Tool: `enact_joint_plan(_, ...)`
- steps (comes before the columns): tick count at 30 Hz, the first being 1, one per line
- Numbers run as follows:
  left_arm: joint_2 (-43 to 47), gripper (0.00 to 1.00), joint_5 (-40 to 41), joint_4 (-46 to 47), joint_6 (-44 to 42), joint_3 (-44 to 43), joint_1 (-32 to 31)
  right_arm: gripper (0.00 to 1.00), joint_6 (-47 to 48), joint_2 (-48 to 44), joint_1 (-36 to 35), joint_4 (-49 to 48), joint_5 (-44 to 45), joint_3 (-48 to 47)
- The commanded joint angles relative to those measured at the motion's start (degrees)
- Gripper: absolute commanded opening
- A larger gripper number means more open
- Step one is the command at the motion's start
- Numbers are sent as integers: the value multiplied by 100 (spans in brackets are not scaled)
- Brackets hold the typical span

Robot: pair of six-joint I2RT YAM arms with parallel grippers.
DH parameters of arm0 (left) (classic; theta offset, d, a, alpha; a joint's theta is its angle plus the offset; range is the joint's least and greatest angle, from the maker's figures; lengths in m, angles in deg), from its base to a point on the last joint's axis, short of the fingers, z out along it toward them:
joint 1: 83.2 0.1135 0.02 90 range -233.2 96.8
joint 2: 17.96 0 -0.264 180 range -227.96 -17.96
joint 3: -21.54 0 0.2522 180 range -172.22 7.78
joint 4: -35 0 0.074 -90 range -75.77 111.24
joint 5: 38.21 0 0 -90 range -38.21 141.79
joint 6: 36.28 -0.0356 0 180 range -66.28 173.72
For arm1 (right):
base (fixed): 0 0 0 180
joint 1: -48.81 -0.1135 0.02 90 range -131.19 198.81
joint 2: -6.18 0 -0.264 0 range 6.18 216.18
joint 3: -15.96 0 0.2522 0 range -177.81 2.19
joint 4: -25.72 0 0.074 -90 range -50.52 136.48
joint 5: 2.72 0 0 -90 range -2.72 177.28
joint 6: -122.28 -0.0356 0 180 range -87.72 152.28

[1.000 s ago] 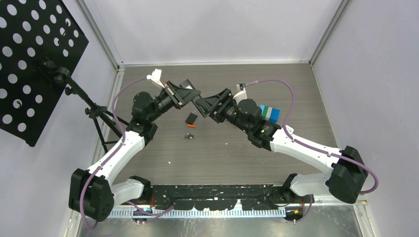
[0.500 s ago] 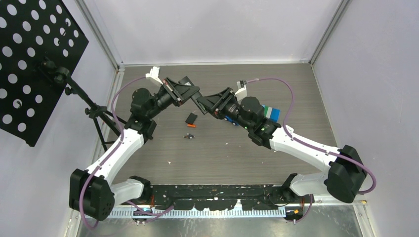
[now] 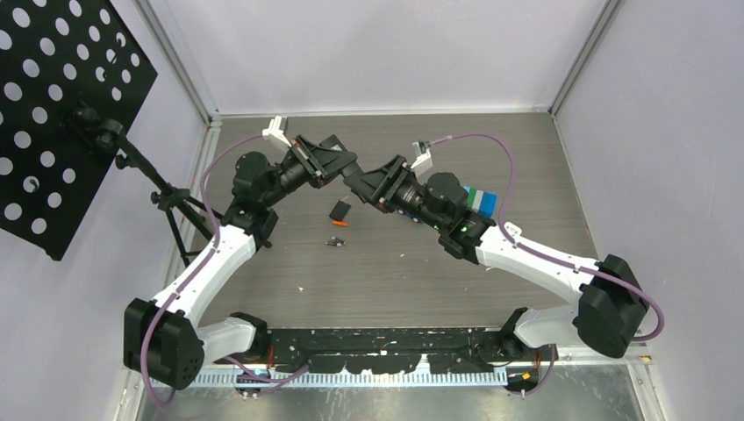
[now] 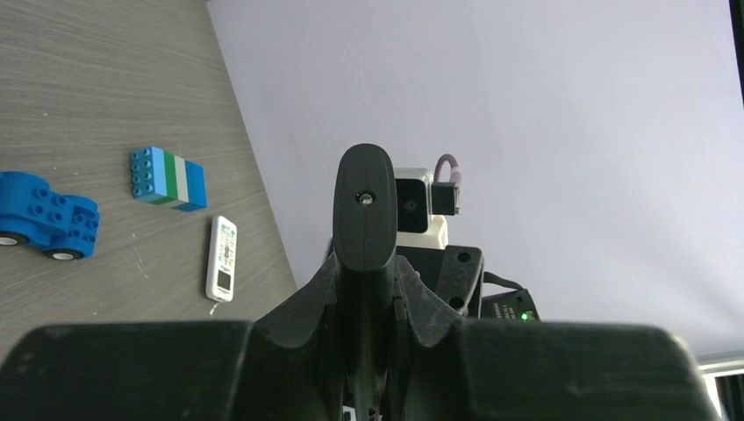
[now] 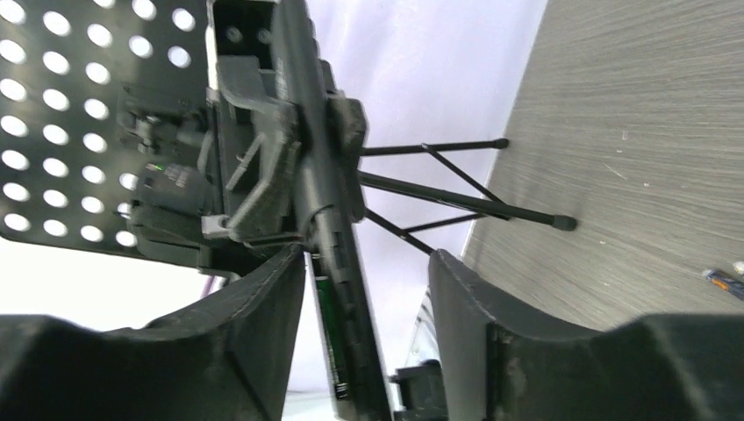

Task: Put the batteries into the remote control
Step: Adjust the battery in the remote control.

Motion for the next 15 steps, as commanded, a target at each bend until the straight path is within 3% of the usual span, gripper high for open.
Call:
enact_joint_plan(1, 19, 0, -304, 433, -25, -342, -38, 69, 318, -15, -38, 47, -123, 127)
enact_joint_plan(6, 87, 0, -459, 357, -481, -208, 72, 82, 451, -307, 108, 88, -100, 145)
enact_joint_plan(12, 424, 0, -1088, 576, -1481, 265, 344, 83, 503, -711, 466, -65, -540, 274)
enact_joint_plan(15, 659, 0, -1545, 173, -2036, 292, 386, 79, 895, -995, 660, 892, -421, 109)
